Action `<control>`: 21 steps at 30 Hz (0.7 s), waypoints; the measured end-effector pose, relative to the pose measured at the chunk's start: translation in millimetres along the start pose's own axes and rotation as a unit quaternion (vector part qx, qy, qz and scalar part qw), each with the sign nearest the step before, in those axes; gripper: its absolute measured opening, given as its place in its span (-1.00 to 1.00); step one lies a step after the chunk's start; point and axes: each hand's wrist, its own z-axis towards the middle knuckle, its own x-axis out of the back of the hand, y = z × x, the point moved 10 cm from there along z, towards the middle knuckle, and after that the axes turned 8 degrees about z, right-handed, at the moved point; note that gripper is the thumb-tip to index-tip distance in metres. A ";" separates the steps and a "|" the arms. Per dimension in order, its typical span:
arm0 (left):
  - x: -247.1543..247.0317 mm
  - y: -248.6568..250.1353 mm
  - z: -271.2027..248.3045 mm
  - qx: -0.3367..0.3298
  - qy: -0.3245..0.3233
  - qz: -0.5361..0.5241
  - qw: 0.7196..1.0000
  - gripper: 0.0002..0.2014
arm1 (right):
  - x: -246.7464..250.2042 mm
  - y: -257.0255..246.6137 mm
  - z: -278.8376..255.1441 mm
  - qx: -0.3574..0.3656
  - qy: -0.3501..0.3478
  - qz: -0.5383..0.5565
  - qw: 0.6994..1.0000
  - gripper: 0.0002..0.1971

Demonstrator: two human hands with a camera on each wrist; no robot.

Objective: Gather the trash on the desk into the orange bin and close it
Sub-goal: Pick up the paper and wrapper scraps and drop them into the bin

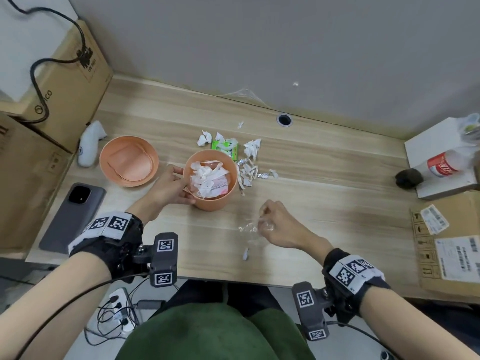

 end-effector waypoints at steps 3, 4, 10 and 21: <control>2.0 -3.7 -3.9 0.000 0.002 -0.005 1.000 -0.69 | -17.8 -3.6 -0.6 -0.005 -0.046 -0.014 0.999 -0.76; 2.3 -4.8 -5.0 0.001 0.002 -0.007 1.000 -0.68 | -21.1 -3.9 -1.1 -0.005 -0.049 -0.013 0.999 -0.70; 4.2 -7.4 -8.8 0.004 0.010 -0.011 1.000 -0.68 | -39.9 6.0 -7.9 -0.032 -0.079 -0.124 0.989 -0.84; 3.9 -8.3 -11.6 0.006 0.016 -0.017 1.000 -0.71 | -71.4 5.6 2.0 -0.021 -0.092 -0.126 0.988 -0.70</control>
